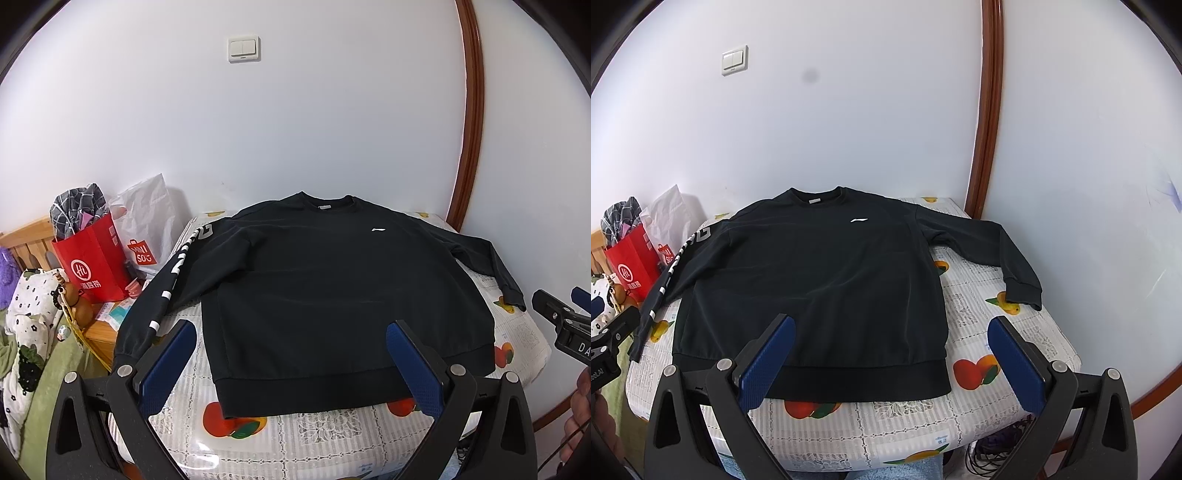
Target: Fold small clothes
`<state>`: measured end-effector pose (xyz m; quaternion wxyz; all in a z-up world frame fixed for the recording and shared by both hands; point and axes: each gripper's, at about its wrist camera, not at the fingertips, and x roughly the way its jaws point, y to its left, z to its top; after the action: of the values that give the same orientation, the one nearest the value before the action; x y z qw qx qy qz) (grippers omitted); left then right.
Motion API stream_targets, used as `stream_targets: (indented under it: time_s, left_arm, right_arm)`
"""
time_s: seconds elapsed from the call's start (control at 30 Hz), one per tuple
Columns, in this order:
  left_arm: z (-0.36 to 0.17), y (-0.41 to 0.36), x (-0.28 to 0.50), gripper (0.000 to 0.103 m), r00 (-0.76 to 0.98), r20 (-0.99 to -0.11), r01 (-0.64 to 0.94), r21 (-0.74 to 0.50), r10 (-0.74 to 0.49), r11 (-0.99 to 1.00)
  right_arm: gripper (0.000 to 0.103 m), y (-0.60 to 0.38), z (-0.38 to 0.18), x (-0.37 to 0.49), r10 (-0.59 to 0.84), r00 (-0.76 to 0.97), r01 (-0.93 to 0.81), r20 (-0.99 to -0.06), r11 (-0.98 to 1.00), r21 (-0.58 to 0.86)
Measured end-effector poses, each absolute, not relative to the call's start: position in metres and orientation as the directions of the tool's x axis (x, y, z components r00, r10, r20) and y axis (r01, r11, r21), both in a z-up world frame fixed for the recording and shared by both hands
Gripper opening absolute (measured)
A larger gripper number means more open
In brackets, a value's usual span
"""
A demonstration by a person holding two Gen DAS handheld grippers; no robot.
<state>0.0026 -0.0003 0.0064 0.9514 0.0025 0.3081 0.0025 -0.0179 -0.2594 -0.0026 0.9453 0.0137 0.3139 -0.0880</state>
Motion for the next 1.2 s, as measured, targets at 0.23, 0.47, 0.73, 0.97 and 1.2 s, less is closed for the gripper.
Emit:
stream_targets:
  time_s: [0.23,0.47,0.73,0.97,1.2]
  left_arm:
    - [0.0069,0.0012,0.0017,0.103,0.81,-0.587,-0.005,0.005,0.007,1.0]
    - [0.0058,0.0014,-0.0001,0.103,0.811,-0.584,-0.006,0.006,0.008,1.0]
    - [0.004,0.0032,-0.0007,0.103,0.812,-0.584,-0.004,0.004,0.005,1.0]
    - [0.0041,0.0033,-0.0009,0.103,0.811,-0.585,-0.005,0.003,0.006,1.0]
    - [0.0042,0.0035,-0.0006,0.103,0.811,-0.585,-0.005,0.004,0.006,1.0]
  right_arm:
    - [0.103,-0.2604,-0.0006,-0.0179,-0.157,0.79,0.172,-0.593,0.985,-0.032]
    - [0.103,-0.2592,0.0012,-0.0181,-0.159,0.791,0.174,-0.591,0.984,-0.032]
    - [0.103,-0.258,0.0021,-0.0179,-0.16,0.791,0.172,-0.591,0.984,-0.035]
    - [0.103,-0.2558,0.0012,-0.0174,-0.16,0.789,0.172,-0.593,0.984,-0.037]
    - [0.103,-0.2554,0.0012,-0.0173,-0.159,0.789,0.172,-0.593,0.984,-0.035]
